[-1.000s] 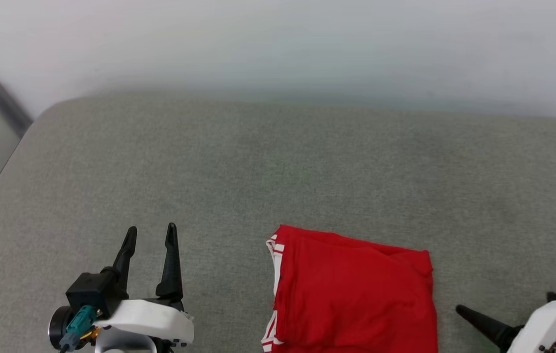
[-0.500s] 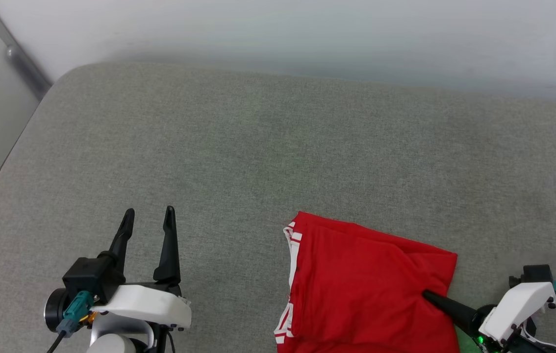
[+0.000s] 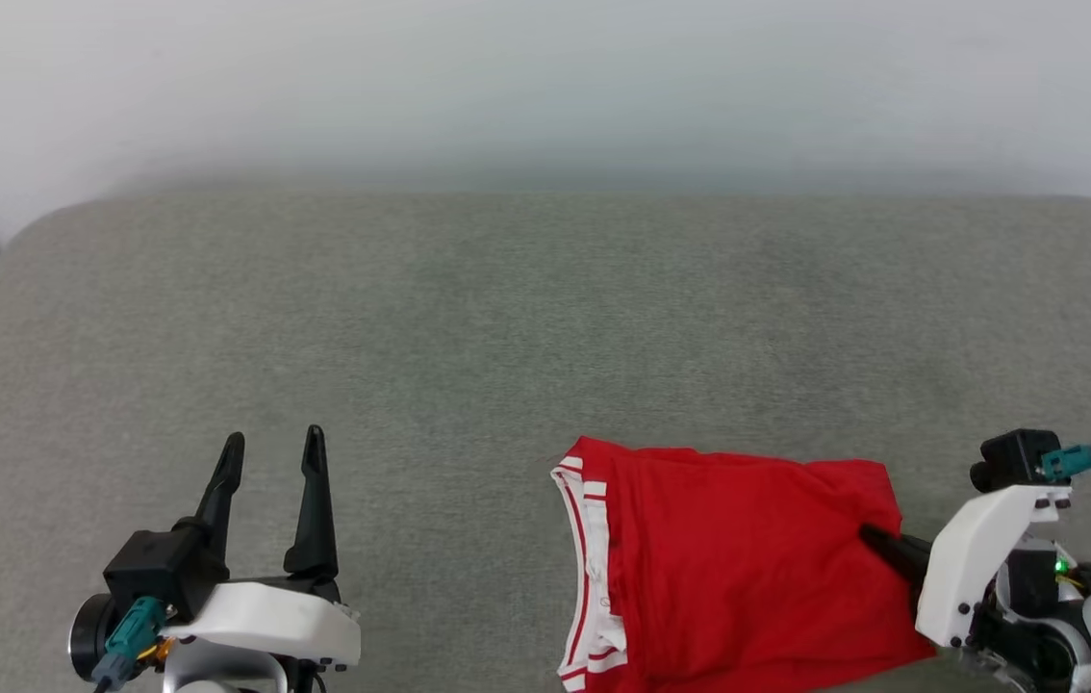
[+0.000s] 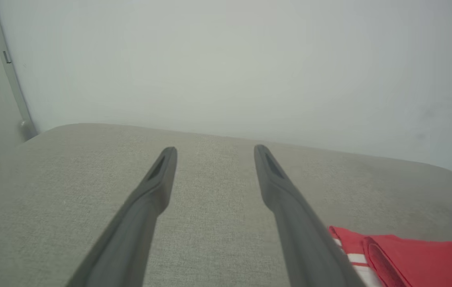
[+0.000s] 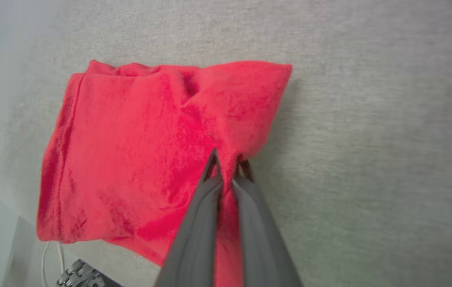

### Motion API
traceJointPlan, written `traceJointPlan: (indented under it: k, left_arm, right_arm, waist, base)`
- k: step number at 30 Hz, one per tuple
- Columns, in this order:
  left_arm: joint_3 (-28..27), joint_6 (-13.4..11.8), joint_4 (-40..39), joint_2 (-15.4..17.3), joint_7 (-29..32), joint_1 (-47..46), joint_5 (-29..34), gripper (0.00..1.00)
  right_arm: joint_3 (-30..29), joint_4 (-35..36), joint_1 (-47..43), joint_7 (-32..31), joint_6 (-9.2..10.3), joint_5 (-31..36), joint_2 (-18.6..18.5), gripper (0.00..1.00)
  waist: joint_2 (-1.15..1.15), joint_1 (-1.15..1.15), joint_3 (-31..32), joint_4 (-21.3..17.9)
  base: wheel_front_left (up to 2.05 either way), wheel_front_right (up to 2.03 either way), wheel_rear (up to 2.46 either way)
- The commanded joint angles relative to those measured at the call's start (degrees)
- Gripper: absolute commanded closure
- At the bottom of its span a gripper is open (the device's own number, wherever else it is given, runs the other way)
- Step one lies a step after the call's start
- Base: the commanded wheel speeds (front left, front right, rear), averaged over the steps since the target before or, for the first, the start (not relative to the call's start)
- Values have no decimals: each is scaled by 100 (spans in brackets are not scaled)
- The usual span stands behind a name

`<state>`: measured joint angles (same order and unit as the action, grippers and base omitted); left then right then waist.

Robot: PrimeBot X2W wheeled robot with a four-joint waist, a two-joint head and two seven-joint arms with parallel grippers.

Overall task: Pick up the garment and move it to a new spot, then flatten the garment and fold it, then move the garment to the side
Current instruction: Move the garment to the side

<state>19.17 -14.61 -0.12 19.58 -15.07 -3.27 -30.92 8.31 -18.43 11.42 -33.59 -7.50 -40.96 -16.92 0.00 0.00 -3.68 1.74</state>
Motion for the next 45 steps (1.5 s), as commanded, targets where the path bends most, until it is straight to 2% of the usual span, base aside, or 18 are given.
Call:
traceJointPlan:
  k: [1,9,16,21,28,30,36,37,38,39,40,41,45]
  left_arm:
    - [-33,-16,-38,33,-10,59,5,0]
    - [13,-20,-331,75,24,-104,114,0]
    - [144,86,-590,206,200,-629,306,0]
    - [309,215,-821,331,445,-1150,528,0]
    - [511,347,-1123,418,739,-1837,784,0]
    - [554,390,-1160,441,813,-1992,845,0]
    - [662,496,-1212,458,969,-2354,962,0]
    - [682,500,-1210,454,976,-2396,968,0]
    - [693,511,-1207,450,978,-2438,968,0]
    - [707,525,-1196,440,983,-2470,972,0]
    - [715,533,-1180,436,986,-2492,974,0]
    - [719,536,-1158,433,982,-2513,969,0]
    - [732,539,-1051,411,914,-2475,928,0]
  right_arm:
    - [38,-30,128,18,2,103,-50,100]
    - [371,-168,815,329,3,1196,-208,100]
    - [449,-497,1699,1012,4,1735,-414,100]
    - [81,-906,2282,1569,5,2013,-726,100]
    - [-781,-1535,2904,2294,5,2424,-1142,100]
    - [-1080,-1713,3082,2544,5,2510,-1143,100]
    - [-1765,-2491,3436,3123,4,2751,-757,100]
    - [-1837,-2661,3454,3193,4,2841,-705,97]
    - [-1897,-2809,3476,3297,4,2892,-649,78]
    - [-1981,-2949,3508,3410,4,2942,-598,64]
    - [-2072,-3116,3521,3491,4,3022,-562,38]
    - [-2168,-3278,3551,3565,4,3107,-546,0]
    - [-2557,-3681,3654,4005,4,3371,-535,0]
  waist:
    - [0,0,59,-400]
    - [0,0,-281,-1514]
    - [0,0,-1074,-2155]
    - [0,0,-1775,-2240]
    - [0,0,-2616,-2152]
    - [0,0,-2794,-2124]
    - [0,0,-3168,-2033]
    - [0,0,-3203,-2017]
    - [0,0,-3236,-1998]
    - [0,0,-3256,-1978]
    - [0,0,-3267,-1965]
    - [0,0,-3269,-1956]
    - [0,0,-3125,-1934]
  base:
    - [0,0,0]
    - [0,0,0]
    - [0,0,0]
    - [0,0,0]
    - [0,0,0]
    - [0,0,0]
    - [0,0,0]
    - [0,0,0]
    - [0,0,0]
    - [0,0,0]
    - [0,0,0]
    - [0,0,0]
    - [0,0,0]
